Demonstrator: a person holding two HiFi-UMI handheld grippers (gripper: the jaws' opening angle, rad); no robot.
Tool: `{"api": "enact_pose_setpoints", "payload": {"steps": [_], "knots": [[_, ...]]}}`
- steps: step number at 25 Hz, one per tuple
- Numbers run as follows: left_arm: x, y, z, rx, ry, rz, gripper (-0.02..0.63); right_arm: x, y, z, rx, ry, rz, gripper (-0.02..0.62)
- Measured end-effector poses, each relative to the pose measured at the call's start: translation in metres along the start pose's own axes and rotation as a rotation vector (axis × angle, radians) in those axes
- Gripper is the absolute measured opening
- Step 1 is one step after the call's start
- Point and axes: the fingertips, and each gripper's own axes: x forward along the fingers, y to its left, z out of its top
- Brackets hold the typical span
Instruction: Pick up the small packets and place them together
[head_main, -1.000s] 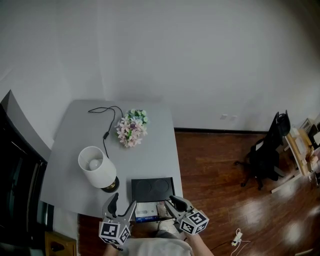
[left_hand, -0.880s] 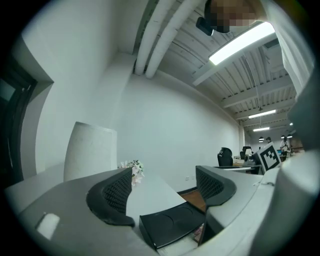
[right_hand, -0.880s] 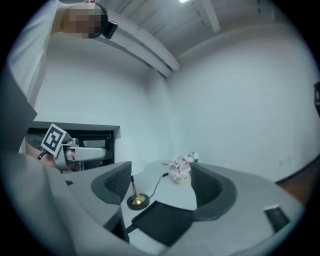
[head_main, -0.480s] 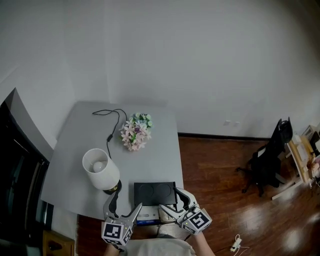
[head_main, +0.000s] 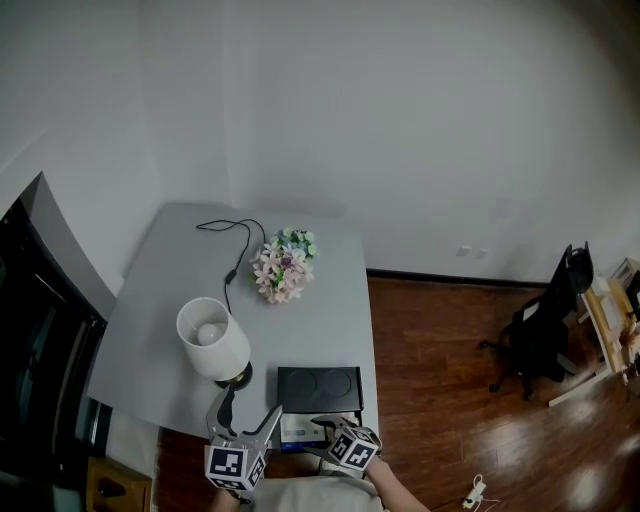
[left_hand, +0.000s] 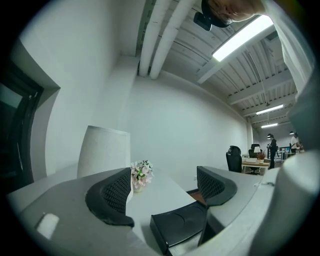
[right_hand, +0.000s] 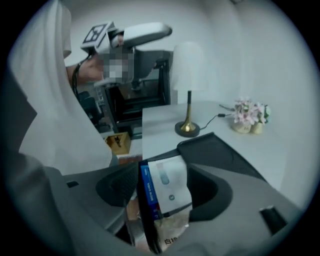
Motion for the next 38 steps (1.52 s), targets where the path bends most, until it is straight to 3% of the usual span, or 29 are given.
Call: {"api": "enact_pose_setpoints", "payload": {"steps": [5, 8, 9, 15, 19, 24, 26, 33, 38], "knots": [[-0.003, 0.002, -0.009, -0.016, 0.029, -0.018, 0.405, 0.038, 0.003, -0.029, -0.06, 0.141, 0.005, 0.296], [-0.006, 0.004, -0.01, -0.026, 0.034, -0.014, 0.399, 0.047, -0.005, -0.037, -0.041, 0.172, -0.022, 0.282], [-0.007, 0.005, -0.01, -0.027, 0.035, -0.012, 0.399, 0.049, -0.007, -0.039, -0.043, 0.186, -0.031, 0.235], [-0.013, 0.009, -0.012, -0.029, 0.043, -0.006, 0.399, 0.065, -0.008, -0.053, -0.16, 0.285, -0.068, 0.25], [-0.014, 0.01, -0.015, -0.037, 0.051, -0.002, 0.399, 0.067, -0.012, -0.053, -0.174, 0.301, -0.1, 0.236], [-0.016, 0.01, -0.015, -0.041, 0.045, -0.004, 0.397, 0.067, -0.013, -0.054, -0.167, 0.303, -0.118, 0.182], [-0.016, 0.011, -0.014, -0.042, 0.043, -0.006, 0.394, 0.065, -0.015, -0.053, -0.16, 0.295, -0.13, 0.086], [-0.021, 0.014, -0.018, -0.054, 0.05, 0.003, 0.39, 0.022, 0.001, -0.025, 0.009, 0.184, -0.073, 0.075], [-0.023, 0.02, -0.02, -0.062, 0.054, 0.015, 0.387, -0.026, -0.02, 0.019, 0.041, 0.055, -0.202, 0.075]]}}
